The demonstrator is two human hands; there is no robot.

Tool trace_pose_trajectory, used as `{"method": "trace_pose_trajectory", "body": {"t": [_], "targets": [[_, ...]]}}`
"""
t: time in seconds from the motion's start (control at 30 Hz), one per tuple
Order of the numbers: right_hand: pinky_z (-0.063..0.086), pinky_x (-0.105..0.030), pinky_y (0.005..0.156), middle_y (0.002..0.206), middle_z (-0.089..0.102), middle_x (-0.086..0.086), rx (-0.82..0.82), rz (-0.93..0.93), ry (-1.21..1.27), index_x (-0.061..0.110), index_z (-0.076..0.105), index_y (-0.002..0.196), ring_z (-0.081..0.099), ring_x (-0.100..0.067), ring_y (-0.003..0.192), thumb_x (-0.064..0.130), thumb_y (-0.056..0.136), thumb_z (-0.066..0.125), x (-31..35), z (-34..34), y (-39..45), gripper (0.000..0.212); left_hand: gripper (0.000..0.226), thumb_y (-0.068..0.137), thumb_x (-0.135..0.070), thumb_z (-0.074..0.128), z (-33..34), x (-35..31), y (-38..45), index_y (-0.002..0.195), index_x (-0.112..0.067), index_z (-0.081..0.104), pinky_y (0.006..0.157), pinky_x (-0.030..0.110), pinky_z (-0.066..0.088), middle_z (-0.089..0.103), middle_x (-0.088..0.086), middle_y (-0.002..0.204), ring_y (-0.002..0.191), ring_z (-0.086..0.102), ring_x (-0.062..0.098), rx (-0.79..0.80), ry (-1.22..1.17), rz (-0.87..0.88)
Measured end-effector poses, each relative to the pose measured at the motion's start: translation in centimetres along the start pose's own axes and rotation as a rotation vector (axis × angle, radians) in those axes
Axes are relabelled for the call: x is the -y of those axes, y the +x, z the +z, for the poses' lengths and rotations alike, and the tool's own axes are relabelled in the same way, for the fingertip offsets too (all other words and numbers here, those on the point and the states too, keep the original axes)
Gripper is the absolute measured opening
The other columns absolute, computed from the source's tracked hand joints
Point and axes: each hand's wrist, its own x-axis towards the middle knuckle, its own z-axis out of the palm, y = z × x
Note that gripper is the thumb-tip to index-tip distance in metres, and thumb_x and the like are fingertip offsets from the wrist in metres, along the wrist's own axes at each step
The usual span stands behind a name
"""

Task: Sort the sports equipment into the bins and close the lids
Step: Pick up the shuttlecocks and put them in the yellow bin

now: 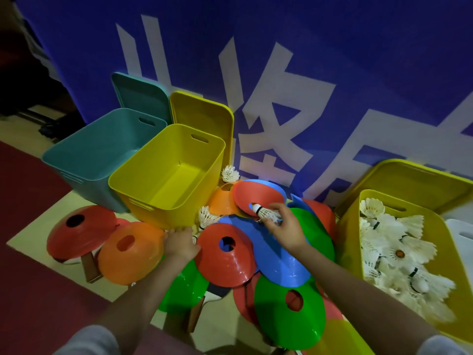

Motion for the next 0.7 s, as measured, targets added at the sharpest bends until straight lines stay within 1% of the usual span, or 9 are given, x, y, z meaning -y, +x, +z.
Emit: {"method": "trace_pose_trajectory", "body": {"t": [0.07,0.1,0.13,0.2,0.3,0.4,0.5,0.63,0.7], "targets": [[0.048,-0.029,0.067,0.098,0.063,0.002,-0.046,0.028,0.042,0.020,0.057,0.111,0.061,-0.015,0.078,0.025,0.084,0.068,0.2,-0.7,-0.5,0.030,0.049,0.082,-0.037,0.063,0.2,1.0,-0.7,0.128,-0.025,0.053,0.117,0.043,0.015,0.055,0.003,0.124,0.124,0.045,0.026,-0.109,-0.046,0.141],[0.048,-0.028,0.069,0.098,0.063,0.003,-0.076,0.037,0.062,0.020,0.057,0.111,0.061,-0.014,0.080,0.023,0.084,0.068,0.2,-1.1,-0.9,0.029,0.048,0.082,-0.032,0.064,0.3,1.4,-1.2,0.128,-0.024,0.055,0.116,0.044,0.018,0.056,0.004,0.121,0.121,0.048,0.026,-0.171,-0.106,0.203],[0.048,-0.026,0.071,0.097,0.062,0.004,-0.103,0.047,0.086,0.020,0.058,0.110,0.061,-0.011,0.082,0.021,0.085,0.068,0.2,-1.6,-1.3,0.027,0.045,0.081,-0.027,0.065,0.2,1.7,-1.8,0.126,-0.022,0.057,0.110,0.044,0.029,0.056,0.004,0.118,0.115,0.051,0.027,-0.225,-0.181,0.244],[0.049,-0.023,0.072,0.096,0.063,0.005,-0.154,0.075,0.138,0.019,0.059,0.109,0.060,-0.006,0.082,0.017,0.085,0.068,-0.1,-2.8,-2.2,0.025,0.042,0.081,-0.021,0.067,-0.4,1.8,-3.0,0.122,-0.019,0.060,0.087,0.038,0.046,0.054,0.004,0.114,0.104,0.053,0.025,-0.291,-0.327,0.280],[0.045,-0.009,0.065,0.097,0.064,0.001,-0.209,0.092,0.147,0.015,0.061,0.108,0.060,-0.001,0.080,0.017,0.086,0.068,-1.0,-5.0,-3.4,0.023,0.038,0.084,-0.020,0.069,-1.9,0.5,-4.4,0.121,-0.017,0.061,0.075,0.033,0.049,0.053,0.003,0.113,0.098,0.055,0.021,-0.322,-0.463,0.329],[0.044,-0.011,0.065,0.098,0.062,0.001,-0.257,0.120,0.129,0.017,0.059,0.109,0.057,0.000,0.081,0.020,0.087,0.066,-1.9,-7.6,-4.2,0.023,0.036,0.086,-0.020,0.069,-3.2,-2.3,-5.1,0.121,-0.016,0.061,0.076,0.029,0.047,0.052,0.001,0.114,0.097,0.053,0.015,-0.340,-0.594,0.368],[0.049,-0.024,0.071,0.100,0.062,0.002,-0.317,0.143,0.135,0.020,0.058,0.112,0.059,-0.007,0.085,0.024,0.088,0.065,-2.6,-10.4,-5.0,0.025,0.036,0.086,-0.019,0.069,-3.9,-6.5,-5.8,0.121,-0.017,0.061,0.078,0.023,0.043,0.051,-0.007,0.112,0.098,0.050,0.006,-0.306,-0.679,0.428],[0.042,-0.013,0.065,0.099,0.062,0.002,-0.388,0.152,0.105,0.019,0.060,0.109,0.057,-0.003,0.083,0.021,0.088,0.065,-4.1,-14.9,-6.5,0.021,0.038,0.083,-0.016,0.069,-2.8,-13.0,-6.9,0.120,-0.018,0.062,0.077,0.015,0.043,0.058,-0.005,0.108,0.091,0.057,0.013,-0.152,-0.654,0.573],[0.041,-0.009,0.063,0.101,0.061,0.003,-0.425,0.171,0.088,0.017,0.061,0.109,0.057,-0.005,0.085,0.020,0.088,0.065,-5.2,-17.4,-7.4,0.022,0.039,0.080,-0.020,0.068,-1.7,-16.5,-7.9,0.118,-0.016,0.063,0.082,0.026,0.048,0.061,0.001,0.108,0.095,0.061,0.019,-0.048,-0.632,0.658]]}}
